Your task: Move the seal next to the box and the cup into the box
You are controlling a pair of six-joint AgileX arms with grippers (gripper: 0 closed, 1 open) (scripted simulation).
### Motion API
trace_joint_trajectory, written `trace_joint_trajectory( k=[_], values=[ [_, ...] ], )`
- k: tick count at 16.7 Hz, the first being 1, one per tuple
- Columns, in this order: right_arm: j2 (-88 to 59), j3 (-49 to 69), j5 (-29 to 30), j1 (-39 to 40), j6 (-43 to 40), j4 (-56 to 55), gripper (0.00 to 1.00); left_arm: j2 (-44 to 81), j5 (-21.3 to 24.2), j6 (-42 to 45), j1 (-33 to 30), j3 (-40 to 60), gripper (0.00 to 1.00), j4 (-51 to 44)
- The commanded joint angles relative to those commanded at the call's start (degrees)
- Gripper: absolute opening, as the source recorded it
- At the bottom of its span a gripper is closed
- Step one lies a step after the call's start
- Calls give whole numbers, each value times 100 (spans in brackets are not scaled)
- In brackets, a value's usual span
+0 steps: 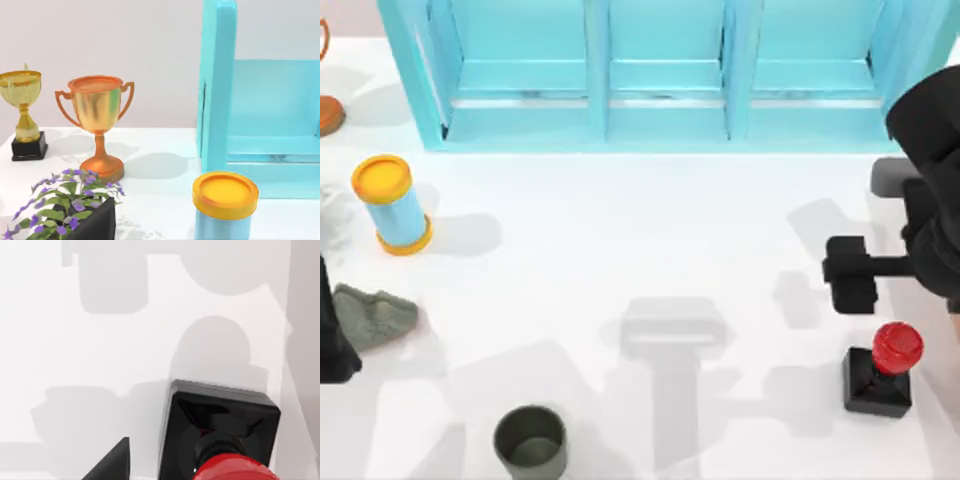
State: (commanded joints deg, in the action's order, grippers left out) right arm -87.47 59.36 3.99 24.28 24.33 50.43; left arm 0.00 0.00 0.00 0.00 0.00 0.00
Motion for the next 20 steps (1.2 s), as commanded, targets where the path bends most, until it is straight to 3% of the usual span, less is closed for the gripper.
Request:
trace_joint_trajectory(
  k=[7,15,20],
  values=[
    [-6,96,-3,18,-5,95,100,0,0,0,0,0,100,0],
    [70,1951,-5,-10,-24,2059,100,0,0,0,0,0,100,0],
    [115,2176,-7,-25,-33,2286,100,0,0,0,0,0,100,0]
  ],
)
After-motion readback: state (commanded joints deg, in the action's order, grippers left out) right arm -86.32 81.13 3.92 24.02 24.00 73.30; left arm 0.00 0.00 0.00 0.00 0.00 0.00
